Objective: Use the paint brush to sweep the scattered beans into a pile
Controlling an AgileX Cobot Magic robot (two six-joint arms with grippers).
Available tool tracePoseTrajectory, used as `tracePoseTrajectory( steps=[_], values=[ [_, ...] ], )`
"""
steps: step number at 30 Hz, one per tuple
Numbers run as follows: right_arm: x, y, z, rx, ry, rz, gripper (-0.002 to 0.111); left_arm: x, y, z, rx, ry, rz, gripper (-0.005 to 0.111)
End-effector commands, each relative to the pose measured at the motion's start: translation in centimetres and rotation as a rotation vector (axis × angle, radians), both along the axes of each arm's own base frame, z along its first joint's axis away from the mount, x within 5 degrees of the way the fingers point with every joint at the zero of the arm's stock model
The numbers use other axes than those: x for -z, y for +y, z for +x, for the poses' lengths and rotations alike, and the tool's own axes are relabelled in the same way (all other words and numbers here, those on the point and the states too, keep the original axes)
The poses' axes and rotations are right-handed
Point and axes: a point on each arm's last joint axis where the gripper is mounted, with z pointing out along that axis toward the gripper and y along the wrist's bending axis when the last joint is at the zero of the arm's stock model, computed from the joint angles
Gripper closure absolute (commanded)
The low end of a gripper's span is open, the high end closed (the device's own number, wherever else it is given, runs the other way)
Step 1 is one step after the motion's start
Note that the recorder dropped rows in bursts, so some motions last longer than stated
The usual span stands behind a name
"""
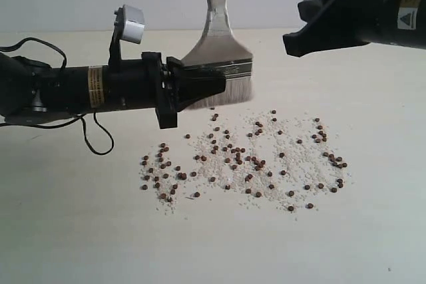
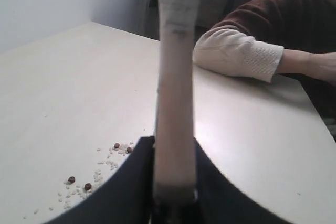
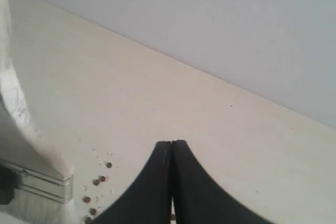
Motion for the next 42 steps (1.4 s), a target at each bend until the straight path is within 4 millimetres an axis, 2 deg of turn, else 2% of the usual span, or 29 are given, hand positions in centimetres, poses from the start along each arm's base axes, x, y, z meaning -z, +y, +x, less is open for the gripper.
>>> tracePoseTrajectory(
  steps=[1, 5, 10, 13, 16, 20, 21, 23, 27, 28, 32, 37, 38, 41, 42],
  values=[
    [-0.7, -2.2, 1.1, 0.059, -0.064, 0.002, 0.108, -0.1, 1.0, 0.4, -0.012, 0.006, -0.01, 0.107],
    [-1.1, -4.2, 2.1, 0.116, -0.121, 0.037, 0.108, 0.2, 2.1, 0.7, 0.001, 0.018, 0.019, 0.107],
    [-1.2, -4.4, 3.7, 0.083, -0.149, -0.071, 0.108, 0.4, 3.4, 1.2, -0.013, 0.035, 0.034, 0.107],
    [-1.2, -4.9, 5.4, 0.151, -0.071, -0.143, 0.108, 0.4, 4.0, 1.5, -0.029, 0.034, 0.036, 0.107],
    [-0.9, -5.6, 7.1, 0.221, 0.044, -0.295, 0.108, 0.4, 4.6, 1.7, -0.045, 0.034, 0.037, 0.107],
    [0.6, -6.5, 9.0, 0.31, 0.299, -0.46, 0.108, 0.4, 5.0, 1.9, -0.057, 0.034, 0.037, 0.107],
    [1.8, -6.4, 9.6, 0.275, 0.439, -0.539, 0.108, 0.4, 5.1, 2.0, -0.06, 0.034, 0.038, 0.107],
    [2.8, -5.9, 10.1, 0.179, 0.567, -0.565, 0.108, 0.4, 5.3, 2.0, -0.058, 0.033, 0.042, 0.107],
    [3.1, -4.5, 10.7, -0.086, 0.575, -0.383, 0.108, 0.6, 5.5, 1.9, -0.035, 0.028, 0.062, 0.107],
    [2.5, -4.0, 10.8, -0.243, 0.523, -0.218, 0.108, 0.7, 5.9, 1.9, -0.032, 0.03, 0.071, 0.107],
    [-0.3, -4.2, 11.1, -0.532, 0.295, 0.213, 0.108, 0.8, 7.1, 2.3, -0.054, 0.05, 0.079, 0.107],
    [-1.1, -3.5, 11.5, -0.692, 0.136, 0.423, 0.108, 0.8, 7.1, 2.3, -0.058, 0.043, 0.078, 0.107],
    [-0.9, -3.3, 12.1, -0.685, 0.081, 0.465, 0.108, 0.8, 7.1, 2.3, -0.06, 0.043, 0.076, 0.107],
    [-0.1, -2.4, 12.5, -0.702, 0.066, 0.48, 0.108, 0.7, 7.1, 2.4, -0.062, 0.029, 0.077, 0.107],
    [0.4, -1.6, 12.6, -0.72, 0.061, 0.486, 0.108, 0.7, 7.1, 2.4, -0.064, 0.029, 0.076, 0.107]
  ],
)
